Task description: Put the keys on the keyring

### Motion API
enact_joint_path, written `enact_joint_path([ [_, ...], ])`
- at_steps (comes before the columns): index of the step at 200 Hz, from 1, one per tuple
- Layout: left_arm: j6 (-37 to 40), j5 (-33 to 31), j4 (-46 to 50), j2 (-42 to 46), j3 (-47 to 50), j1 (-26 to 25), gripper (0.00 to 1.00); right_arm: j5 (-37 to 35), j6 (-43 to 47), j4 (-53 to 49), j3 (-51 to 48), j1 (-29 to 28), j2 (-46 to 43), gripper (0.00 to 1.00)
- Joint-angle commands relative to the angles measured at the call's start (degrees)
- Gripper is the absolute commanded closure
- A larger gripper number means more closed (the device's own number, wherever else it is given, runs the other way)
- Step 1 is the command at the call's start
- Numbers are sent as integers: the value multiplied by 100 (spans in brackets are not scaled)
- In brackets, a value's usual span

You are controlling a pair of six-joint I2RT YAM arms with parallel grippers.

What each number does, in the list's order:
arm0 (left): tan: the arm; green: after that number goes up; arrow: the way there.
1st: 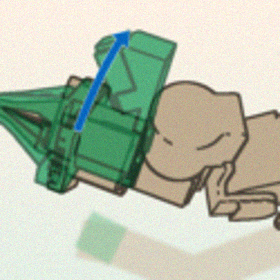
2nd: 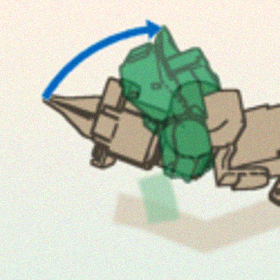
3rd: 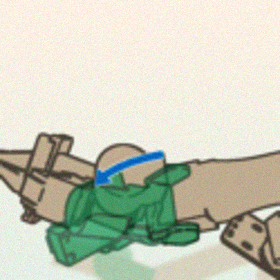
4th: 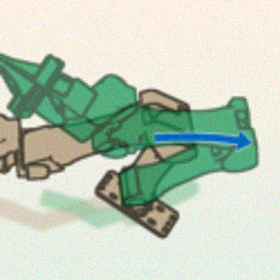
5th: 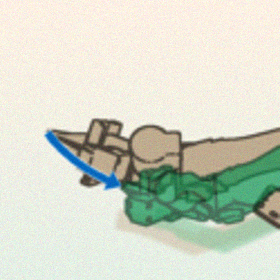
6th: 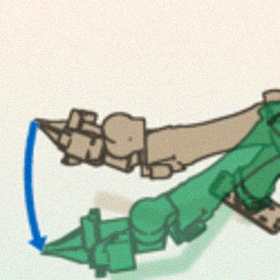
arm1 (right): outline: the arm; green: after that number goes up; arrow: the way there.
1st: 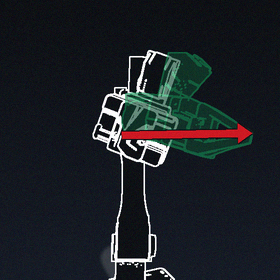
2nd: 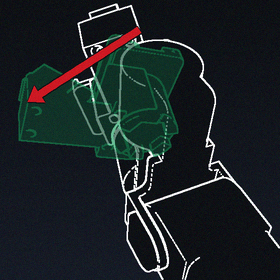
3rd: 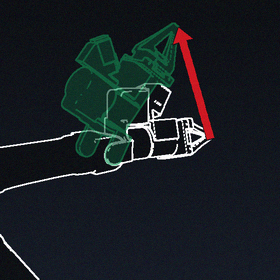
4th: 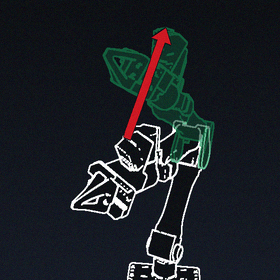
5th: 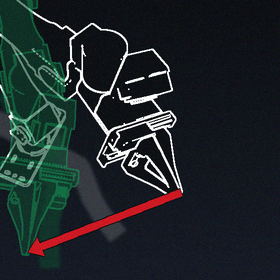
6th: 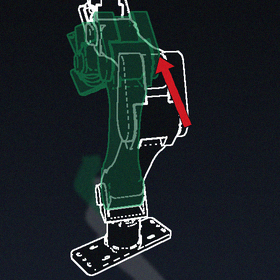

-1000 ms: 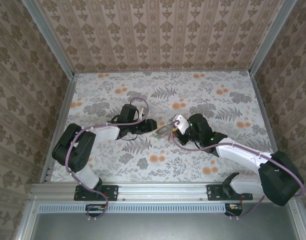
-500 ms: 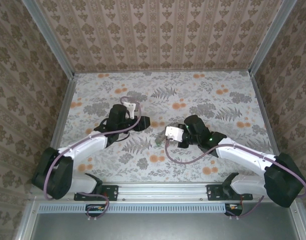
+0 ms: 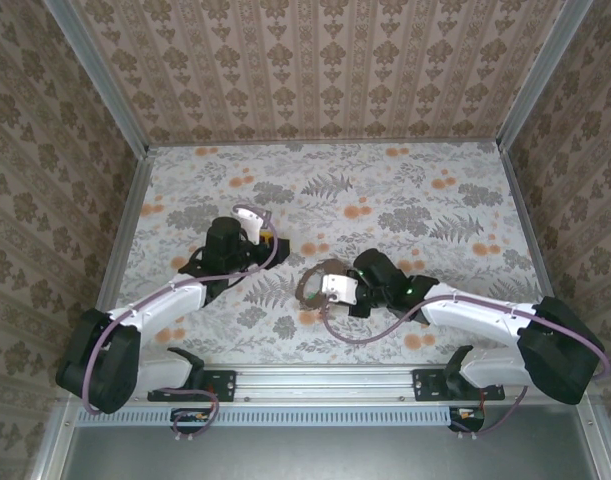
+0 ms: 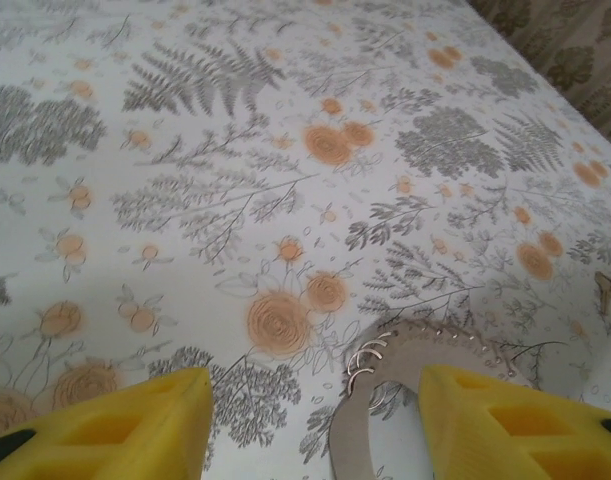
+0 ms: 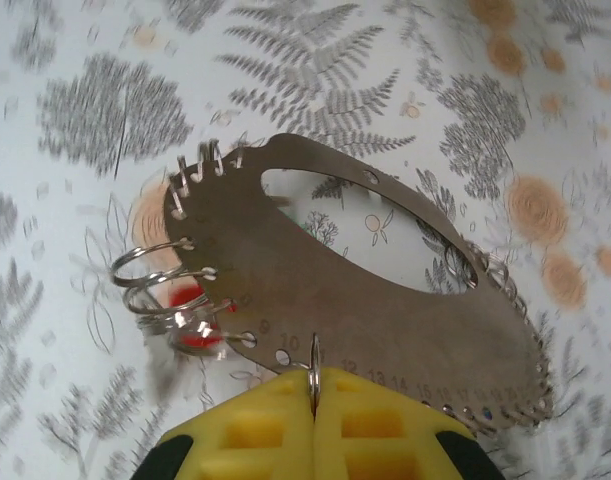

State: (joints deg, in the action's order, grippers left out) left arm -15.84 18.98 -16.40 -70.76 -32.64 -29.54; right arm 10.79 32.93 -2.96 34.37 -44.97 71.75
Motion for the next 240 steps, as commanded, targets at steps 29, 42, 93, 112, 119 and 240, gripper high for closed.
enact_joint_path([
  [29, 1138, 1467, -467, -209, -171, -17, 45, 692, -2491, 2229, -806, 636, -236, 100],
  [42, 1481, 1895, -345, -289, -243, -34, 48, 1058, -2758, 2692, -1035, 942, -287, 100],
  [93, 2548, 3092, 216, -702, -746, -116, 59, 1675, -1798, 2245, -982, 1290, -579, 100],
  [112, 3291, 3408, 658, -788, -959, -245, 59, 1967, -1343, 1956, -813, 1376, -634, 100],
  [119, 3529, 3458, 789, -798, -1037, -302, 60, 2050, -1226, 1838, -718, 1411, -628, 100],
  [240, 4012, 3533, 1724, -1493, -1854, -676, 86, 2911, -1587, 1830, 57, 1940, -102, 100],
])
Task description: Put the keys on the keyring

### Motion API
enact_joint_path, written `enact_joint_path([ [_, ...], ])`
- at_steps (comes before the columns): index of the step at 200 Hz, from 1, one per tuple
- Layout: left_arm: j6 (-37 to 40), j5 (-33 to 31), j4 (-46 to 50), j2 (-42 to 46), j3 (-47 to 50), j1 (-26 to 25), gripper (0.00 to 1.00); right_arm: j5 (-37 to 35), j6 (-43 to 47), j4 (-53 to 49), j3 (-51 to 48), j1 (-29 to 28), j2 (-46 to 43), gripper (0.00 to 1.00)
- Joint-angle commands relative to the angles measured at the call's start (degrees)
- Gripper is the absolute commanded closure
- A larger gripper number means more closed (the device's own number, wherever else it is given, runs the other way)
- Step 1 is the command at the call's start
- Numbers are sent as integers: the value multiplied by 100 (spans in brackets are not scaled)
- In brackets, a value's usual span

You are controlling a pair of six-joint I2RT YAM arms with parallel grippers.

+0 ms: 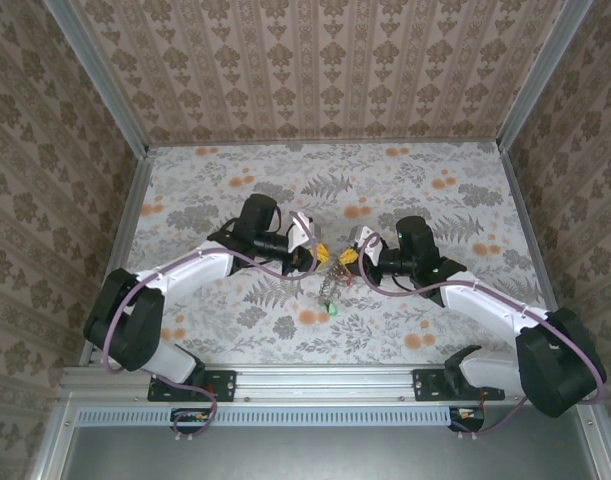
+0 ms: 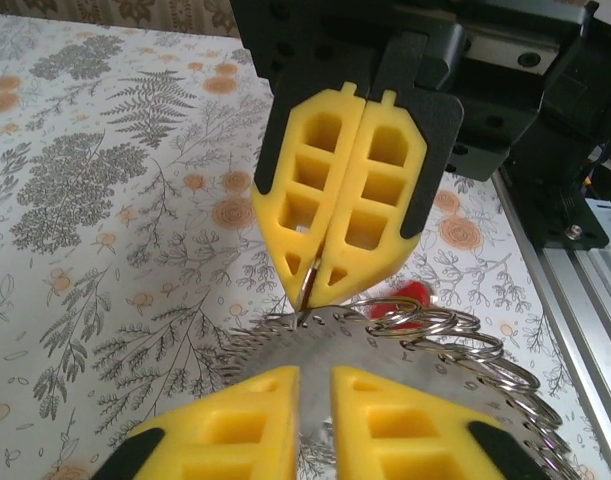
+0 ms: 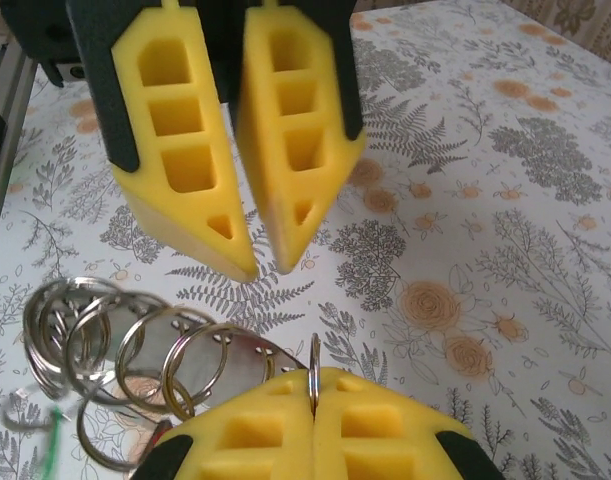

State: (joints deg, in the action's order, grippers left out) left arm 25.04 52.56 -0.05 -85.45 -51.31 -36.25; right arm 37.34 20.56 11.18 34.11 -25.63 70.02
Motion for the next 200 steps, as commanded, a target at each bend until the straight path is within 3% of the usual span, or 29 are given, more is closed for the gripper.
enact_joint_path([
  [1, -77, 185, 91, -24, 14, -5, 86, 251, -359, 418, 81, 6, 76, 100],
  [25, 16, 323, 237, -20, 73, -98, 86, 172, -459, 337, 51, -29, 82, 100],
  [54, 17, 79, 328, 15, 176, -246, 86, 3, -150, -650, 279, -210, 111, 100],
  [82, -246, -61, -308, 185, 515, -257, 85, 50, 58, -521, 11, -389, -5, 100],
  [131, 406, 416, 385, 178, 314, -299, 83, 232, 429, -565, -45, -421, 47, 100],
  [200, 423, 330, 173, 80, 154, -365, 82, 249, 696, -854, -1, -460, -124, 100],
])
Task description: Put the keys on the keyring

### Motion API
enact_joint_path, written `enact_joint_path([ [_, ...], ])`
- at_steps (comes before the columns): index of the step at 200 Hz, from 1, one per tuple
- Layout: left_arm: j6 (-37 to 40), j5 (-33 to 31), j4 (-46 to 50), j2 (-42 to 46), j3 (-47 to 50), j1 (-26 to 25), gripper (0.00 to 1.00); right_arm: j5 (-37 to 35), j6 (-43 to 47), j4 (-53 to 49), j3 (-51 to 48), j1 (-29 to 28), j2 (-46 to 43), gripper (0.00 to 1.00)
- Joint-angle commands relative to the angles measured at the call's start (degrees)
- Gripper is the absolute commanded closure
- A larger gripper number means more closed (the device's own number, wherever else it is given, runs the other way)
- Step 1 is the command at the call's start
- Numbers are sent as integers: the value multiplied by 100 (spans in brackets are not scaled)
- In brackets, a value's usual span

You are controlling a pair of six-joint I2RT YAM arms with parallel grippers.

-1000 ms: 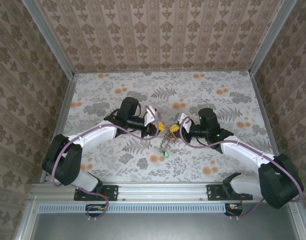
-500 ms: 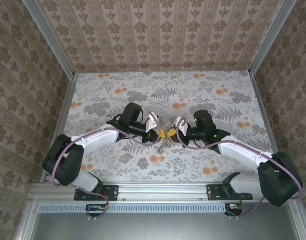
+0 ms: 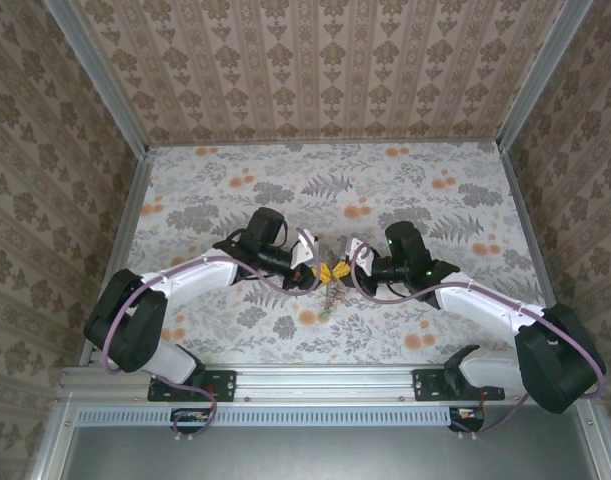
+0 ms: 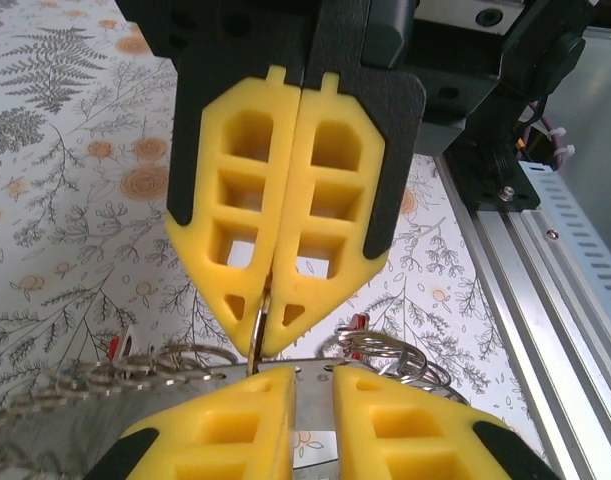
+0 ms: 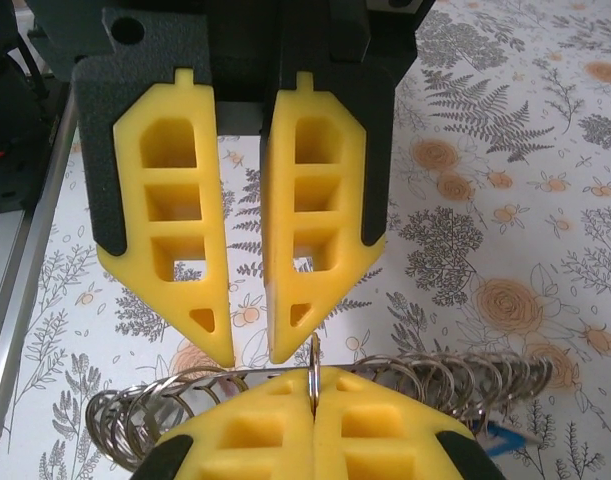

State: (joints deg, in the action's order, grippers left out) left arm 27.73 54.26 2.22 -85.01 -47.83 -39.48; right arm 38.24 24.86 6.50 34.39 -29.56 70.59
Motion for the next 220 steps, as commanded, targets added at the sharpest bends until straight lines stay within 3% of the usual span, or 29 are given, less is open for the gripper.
enact_joint_path([
  [1, 154, 153, -55, 41, -197, -37, 82, 154, 269, -391, -29, -67, -183, 100],
  [142, 705, 258, 915, -372, -686, -173, 82, 199, 370, -402, 27, -102, -238, 100],
  [174, 918, 248, 1260, -436, -765, -179, 87, 137, 362, -432, 16, -102, -256, 100],
  [198, 1063, 223, 1447, -423, -826, -182, 93, 20, 135, -456, 32, -98, -247, 100],
  [220, 975, 192, 1234, -304, -757, -137, 90, -297, -267, -254, -97, -102, -298, 100],
])
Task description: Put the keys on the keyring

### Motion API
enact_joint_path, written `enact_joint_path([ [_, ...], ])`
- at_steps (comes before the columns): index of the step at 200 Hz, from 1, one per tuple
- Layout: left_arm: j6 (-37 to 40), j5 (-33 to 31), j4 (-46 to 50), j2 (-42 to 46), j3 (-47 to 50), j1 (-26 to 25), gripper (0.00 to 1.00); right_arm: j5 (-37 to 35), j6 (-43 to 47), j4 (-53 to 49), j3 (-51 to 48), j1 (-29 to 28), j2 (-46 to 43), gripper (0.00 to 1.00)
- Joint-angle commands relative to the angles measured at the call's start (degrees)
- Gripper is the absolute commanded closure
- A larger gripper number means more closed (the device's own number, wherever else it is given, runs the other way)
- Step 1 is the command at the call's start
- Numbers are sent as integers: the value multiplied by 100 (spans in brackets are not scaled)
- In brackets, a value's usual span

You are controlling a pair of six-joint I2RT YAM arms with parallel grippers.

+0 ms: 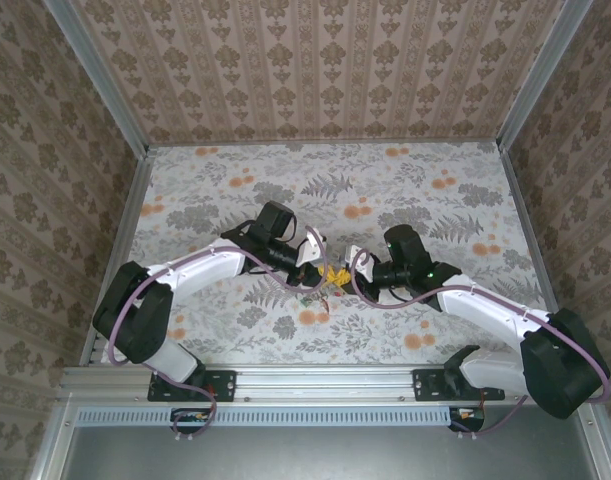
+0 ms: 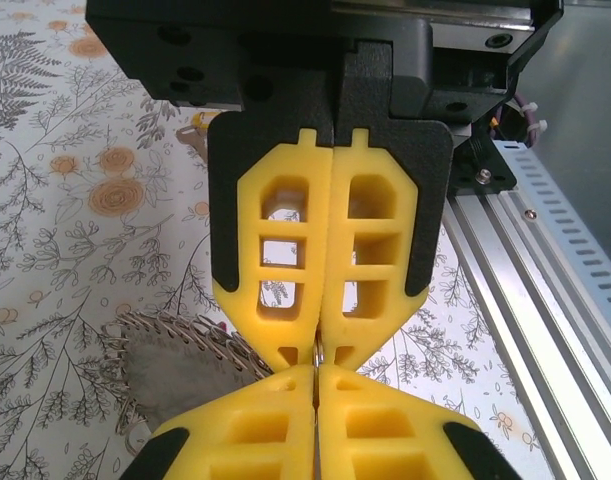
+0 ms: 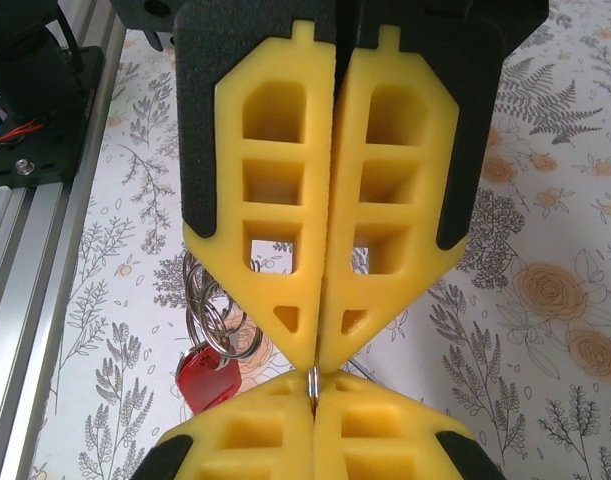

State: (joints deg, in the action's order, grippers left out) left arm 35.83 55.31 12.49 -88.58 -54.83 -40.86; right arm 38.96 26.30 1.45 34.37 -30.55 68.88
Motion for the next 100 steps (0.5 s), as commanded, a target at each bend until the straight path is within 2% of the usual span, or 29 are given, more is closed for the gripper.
enact_joint_path([
  [1, 158, 82, 195, 56, -52, 4, 90, -392, -440, 277, -105, -4, -133, 100],
  [47, -208, -310, -123, 94, 170, 172, 90, -1368, -1576, 1108, -706, -4, -469, 100],
  [100, -212, 196, 163, -324, -50, -7, 90, -1663, -2725, 2083, -1163, -4, -546, 100],
])
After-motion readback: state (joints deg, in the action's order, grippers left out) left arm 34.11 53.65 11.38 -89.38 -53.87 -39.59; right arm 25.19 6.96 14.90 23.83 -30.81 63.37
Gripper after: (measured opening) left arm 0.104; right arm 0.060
